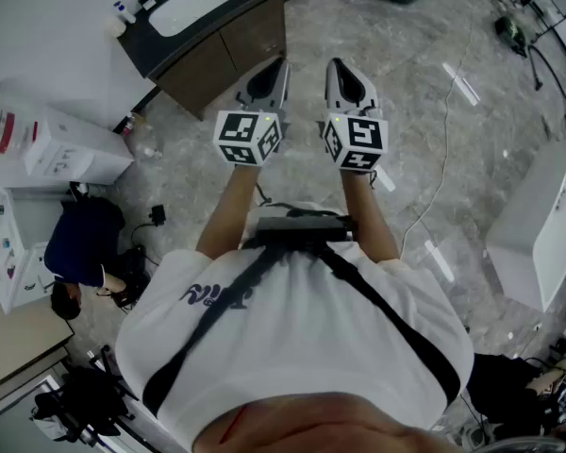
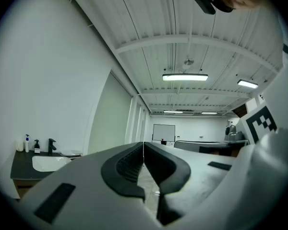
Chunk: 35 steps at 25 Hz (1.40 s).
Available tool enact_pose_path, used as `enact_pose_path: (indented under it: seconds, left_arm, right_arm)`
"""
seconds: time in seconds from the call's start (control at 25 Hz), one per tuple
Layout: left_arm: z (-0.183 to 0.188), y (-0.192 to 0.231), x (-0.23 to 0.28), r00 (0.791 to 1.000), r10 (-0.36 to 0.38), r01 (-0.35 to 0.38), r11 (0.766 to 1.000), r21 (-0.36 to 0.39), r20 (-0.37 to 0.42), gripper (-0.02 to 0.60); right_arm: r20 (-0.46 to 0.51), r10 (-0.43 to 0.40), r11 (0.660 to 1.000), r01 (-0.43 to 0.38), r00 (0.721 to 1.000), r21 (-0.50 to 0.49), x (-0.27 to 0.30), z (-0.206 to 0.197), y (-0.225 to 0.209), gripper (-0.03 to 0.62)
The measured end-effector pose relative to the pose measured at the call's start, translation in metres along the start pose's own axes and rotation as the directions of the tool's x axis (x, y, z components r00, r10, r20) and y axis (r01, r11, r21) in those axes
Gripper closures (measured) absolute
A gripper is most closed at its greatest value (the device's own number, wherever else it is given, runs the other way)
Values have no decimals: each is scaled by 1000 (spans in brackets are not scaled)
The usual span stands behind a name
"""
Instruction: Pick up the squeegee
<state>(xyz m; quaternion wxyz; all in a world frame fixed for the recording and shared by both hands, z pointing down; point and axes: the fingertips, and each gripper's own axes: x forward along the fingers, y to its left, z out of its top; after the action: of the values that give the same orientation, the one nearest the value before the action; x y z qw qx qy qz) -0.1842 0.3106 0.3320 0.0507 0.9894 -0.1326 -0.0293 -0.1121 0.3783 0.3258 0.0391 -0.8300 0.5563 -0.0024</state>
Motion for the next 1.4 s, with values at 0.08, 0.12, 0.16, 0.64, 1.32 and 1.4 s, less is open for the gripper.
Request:
enact_pose_path:
  seconds: [0.08,0.12,0.16,0.64,1.32,1.4]
  left_arm:
    - [-3,-13,12,1000,-12,12,1000,-1,-3,568]
    - [-4,-20,19,1000,-20,20,1000,-2,-5,568]
    - [-7,-28,26,1000,-31,31,1000,-4,-7,568]
    - [-51,-172,133,951,-291,288,957,-47,-103,568]
    - [-72,-172,370,899,-429,421,902,-94,-91,568]
    - [-71,-161,401,904,-421,414,906,-88,-76,568]
  right_arm:
    - [2,-7,1000,7,1000,-3,-5,1,-15,586]
    - [3,-13,1000,13,1000,-4,-8,1,-23,586]
    - [4,-23,1000,23,1000,-5,-12,1,-32,586]
    - [-34,-327,942,329,944,68,-94,-10,-195,586]
    - [-46,-434,899,436,900,52,46,-14,-370,586]
    - [-42,-417,907,419,908,42,75,-16,-385,586]
